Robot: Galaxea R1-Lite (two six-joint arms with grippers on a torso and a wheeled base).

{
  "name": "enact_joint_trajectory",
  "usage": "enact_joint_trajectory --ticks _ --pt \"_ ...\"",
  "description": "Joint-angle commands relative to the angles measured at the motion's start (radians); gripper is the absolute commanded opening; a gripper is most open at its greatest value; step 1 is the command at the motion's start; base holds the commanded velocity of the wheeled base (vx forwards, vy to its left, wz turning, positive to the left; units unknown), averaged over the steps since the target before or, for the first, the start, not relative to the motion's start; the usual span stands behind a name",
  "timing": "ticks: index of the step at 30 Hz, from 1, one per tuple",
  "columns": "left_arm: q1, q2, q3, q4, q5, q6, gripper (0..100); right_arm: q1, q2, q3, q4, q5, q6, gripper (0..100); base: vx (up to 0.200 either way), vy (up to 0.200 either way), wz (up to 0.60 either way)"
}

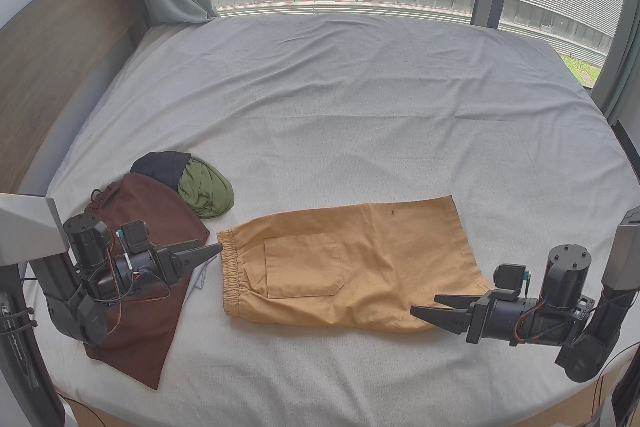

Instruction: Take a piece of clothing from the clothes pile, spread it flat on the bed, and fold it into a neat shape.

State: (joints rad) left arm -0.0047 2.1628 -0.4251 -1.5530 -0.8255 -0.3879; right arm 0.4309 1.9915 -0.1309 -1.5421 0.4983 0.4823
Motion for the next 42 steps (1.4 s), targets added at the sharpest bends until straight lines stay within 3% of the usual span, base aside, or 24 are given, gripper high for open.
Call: enact_joint_trajectory --ticks 1,13,42 --pt "-0.001 0.005 0.002 -0.001 0.000 0.000 100 -0.003 -0.025 -0.009 -0.001 0.000 0.001 100 0.000 0.000 0.00" --pt "-0.006 0.137 -0.012 -0.001 0.013 0.038 100 -0.017 -0.016 -0.009 -0.001 0.002 0.001 100 0.000 0.000 0.00" --pt "-0.026 0.304 -0.104 -0.001 0.065 0.029 100 -0.012 0.007 -0.006 -0.001 0.002 0.001 100 0.000 0.000 0.00"
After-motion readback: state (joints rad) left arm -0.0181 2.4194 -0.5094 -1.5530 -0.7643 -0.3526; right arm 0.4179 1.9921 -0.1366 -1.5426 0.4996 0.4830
